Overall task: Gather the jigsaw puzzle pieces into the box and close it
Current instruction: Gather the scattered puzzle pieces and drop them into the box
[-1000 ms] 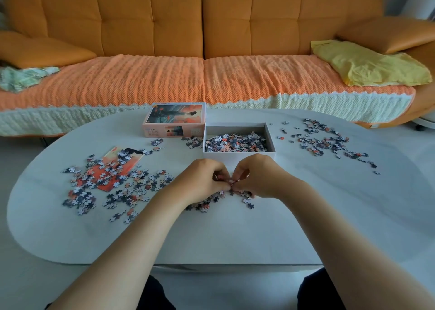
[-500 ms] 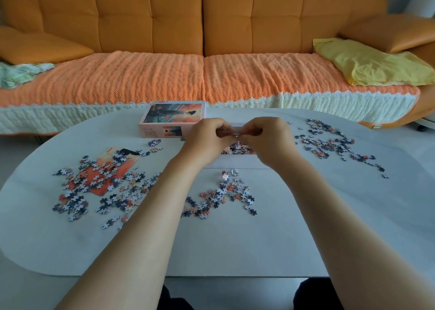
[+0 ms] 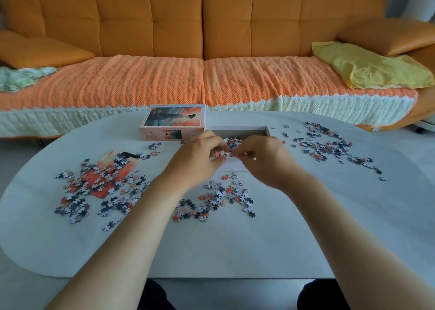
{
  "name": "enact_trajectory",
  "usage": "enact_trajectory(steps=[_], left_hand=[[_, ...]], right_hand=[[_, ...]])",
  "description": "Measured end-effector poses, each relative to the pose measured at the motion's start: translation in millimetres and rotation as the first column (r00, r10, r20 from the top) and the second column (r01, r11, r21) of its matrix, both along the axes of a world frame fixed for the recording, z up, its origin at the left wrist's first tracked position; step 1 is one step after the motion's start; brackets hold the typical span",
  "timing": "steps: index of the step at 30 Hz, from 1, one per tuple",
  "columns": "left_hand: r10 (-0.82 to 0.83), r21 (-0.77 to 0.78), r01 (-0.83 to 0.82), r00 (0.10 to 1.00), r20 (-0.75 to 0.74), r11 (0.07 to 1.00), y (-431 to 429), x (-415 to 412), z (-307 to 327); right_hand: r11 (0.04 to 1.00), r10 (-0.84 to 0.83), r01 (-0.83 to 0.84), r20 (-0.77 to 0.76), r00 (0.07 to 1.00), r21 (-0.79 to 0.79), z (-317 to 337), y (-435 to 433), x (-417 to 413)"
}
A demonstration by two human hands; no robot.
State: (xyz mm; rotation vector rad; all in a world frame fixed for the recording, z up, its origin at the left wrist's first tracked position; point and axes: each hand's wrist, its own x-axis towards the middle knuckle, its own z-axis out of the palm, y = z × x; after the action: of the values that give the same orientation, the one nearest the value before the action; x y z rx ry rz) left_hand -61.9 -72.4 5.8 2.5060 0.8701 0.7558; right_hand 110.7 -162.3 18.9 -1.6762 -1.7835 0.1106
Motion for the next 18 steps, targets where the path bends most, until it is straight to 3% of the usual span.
enact_trajectory(steps=[4,9,14,18], left_hand=[[-0.04,-0.106,0.021,0.982,-0.183,0.994,-17,-21,2],[-0.065,-0.181,-0.03,0.868,-0.492,0.983,-25,-39,-10],[-0.092,-0.223,0.004,0.919,-0.384,0.975,-33,-35,-20],[-0.116,-0.246,0.032,0.935,-0.336,0.969,-38,-32,-17]], right_hand=[[0.973,0.075,-0.041,0.145,0.987,-0.227,-13,-8,-10],[0.917,0.154,-0.044,0.251,0.956,-0.397,-26,-12,-21],[0.898,0.197,-0.093,0.203,0.959,-0.43,-26,-22,-21],[0.911,0.083,-0.07,0.014,0.996,-0.407,-18,-33,-12]])
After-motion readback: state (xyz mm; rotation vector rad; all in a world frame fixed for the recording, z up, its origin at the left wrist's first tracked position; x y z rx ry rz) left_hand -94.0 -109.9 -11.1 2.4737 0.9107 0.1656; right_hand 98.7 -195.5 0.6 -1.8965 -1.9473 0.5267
